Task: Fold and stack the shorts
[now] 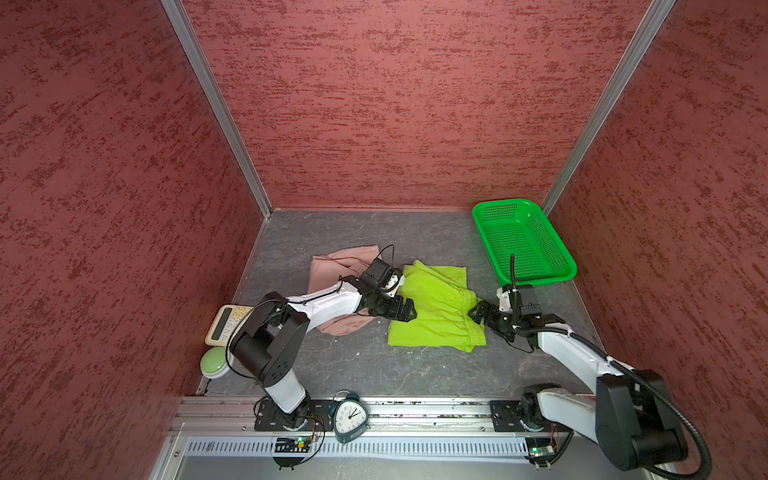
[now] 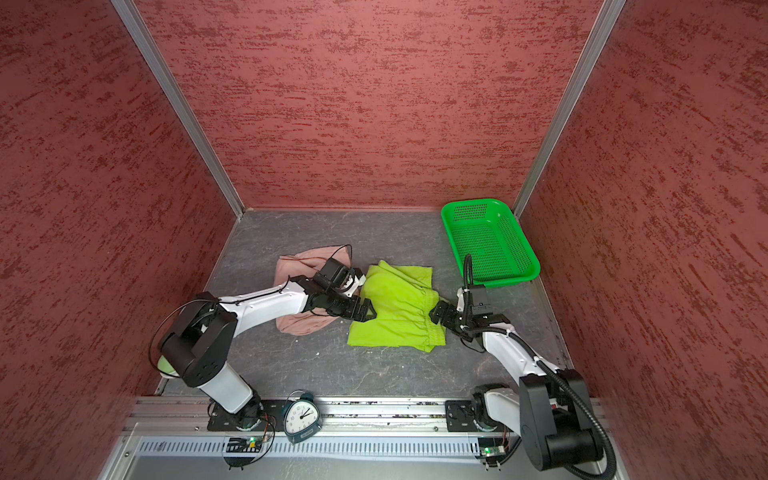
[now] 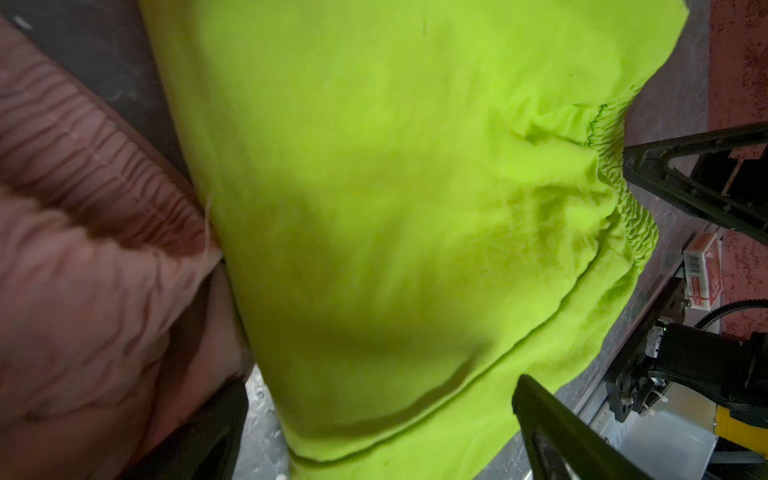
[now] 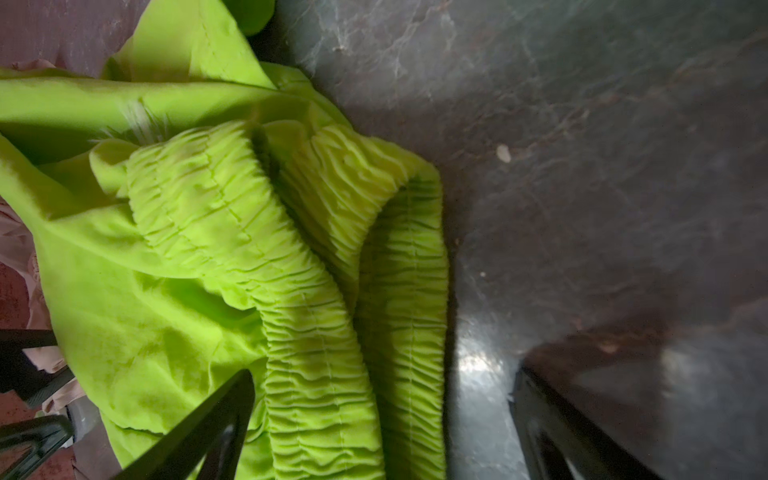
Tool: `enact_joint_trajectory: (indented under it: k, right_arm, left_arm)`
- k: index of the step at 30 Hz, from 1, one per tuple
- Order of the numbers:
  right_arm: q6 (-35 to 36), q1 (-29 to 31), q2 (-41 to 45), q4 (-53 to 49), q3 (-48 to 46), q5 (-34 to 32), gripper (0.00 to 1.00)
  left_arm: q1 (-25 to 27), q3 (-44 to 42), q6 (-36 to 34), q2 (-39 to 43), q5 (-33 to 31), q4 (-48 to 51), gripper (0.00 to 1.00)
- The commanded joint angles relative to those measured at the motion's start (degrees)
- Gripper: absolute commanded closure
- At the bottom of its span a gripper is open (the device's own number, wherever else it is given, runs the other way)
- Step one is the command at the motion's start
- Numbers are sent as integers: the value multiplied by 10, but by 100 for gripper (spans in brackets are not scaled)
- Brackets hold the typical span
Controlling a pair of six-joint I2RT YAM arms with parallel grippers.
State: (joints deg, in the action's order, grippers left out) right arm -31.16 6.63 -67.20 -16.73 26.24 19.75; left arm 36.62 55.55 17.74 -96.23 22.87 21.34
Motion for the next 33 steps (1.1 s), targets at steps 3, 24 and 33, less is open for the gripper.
enact_joint_trajectory:
  k: [3, 24, 33]
  right_arm:
    - [-7, -2, -29, 60, -17, 26, 2]
    - [-88, 5, -80, 212, -88, 120, 36]
    - [-63, 4, -21, 111, -51, 84, 5]
  left_arm:
    - [3, -2, 4, -33, 39, -94, 1]
    - [43, 34, 49, -55, 73, -112, 69]
    - [40, 70, 53, -34, 70, -64, 94]
